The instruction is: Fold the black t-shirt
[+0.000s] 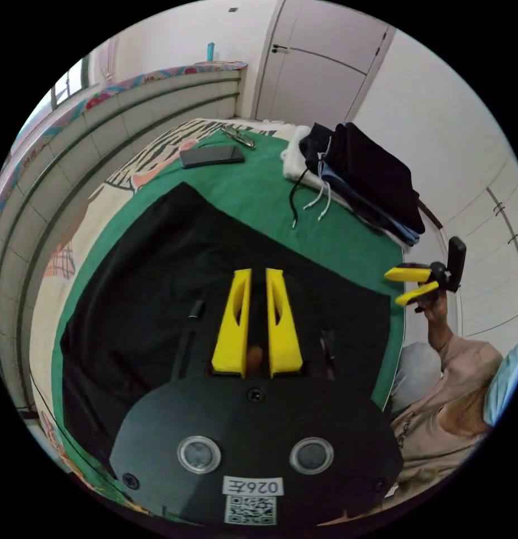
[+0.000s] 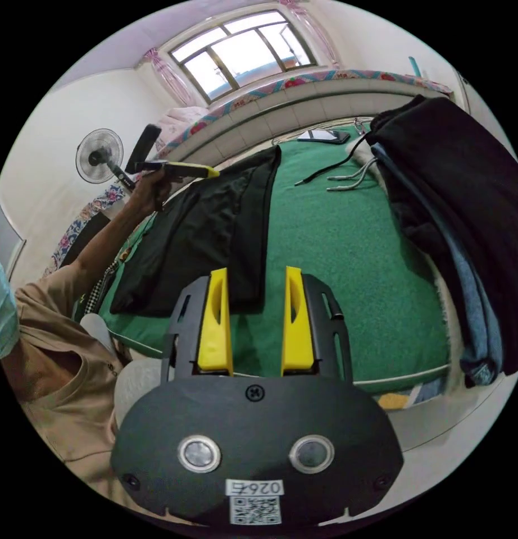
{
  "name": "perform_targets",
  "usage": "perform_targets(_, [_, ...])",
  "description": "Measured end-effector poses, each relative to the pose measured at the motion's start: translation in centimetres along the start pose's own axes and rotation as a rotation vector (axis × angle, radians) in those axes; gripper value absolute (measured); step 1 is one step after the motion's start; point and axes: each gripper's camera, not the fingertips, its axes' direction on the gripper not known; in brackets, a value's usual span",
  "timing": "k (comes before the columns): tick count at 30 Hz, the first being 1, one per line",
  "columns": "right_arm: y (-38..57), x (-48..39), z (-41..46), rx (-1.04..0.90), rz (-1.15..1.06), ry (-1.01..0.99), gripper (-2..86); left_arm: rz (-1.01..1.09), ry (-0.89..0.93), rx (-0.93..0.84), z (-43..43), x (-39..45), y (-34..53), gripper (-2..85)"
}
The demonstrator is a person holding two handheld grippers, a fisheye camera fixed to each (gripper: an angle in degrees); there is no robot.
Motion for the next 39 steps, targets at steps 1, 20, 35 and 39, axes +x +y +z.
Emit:
perform_targets(1, [-0.1, 0.0, 0.6, -0.024, -0.003, -0.014, 12.7, -0.014, 0.042, -0.031, 1.2, 0.0, -2.4, 17.7])
perform_targets(20, [3.9, -7.9, 4.6, -0.042, -0.161, -0.085, -0.8, -0.161, -0.221, -0.42, 6.4, -1.8, -11.5, 4.5])
perform_targets(35, [0.1, -21.3, 3.9, 0.19, -0.328, -0.379, -1.3, -0.378, 0.349, 0.269, -19.4, -17.7, 5.4, -0.2])
perform_targets(39, [-3.3, -30.3, 6.5, 0.132, -0.498, -0.429, -1.2, -0.421, 0.35, 0.386, -29.6, -23.1, 14.8, -0.2])
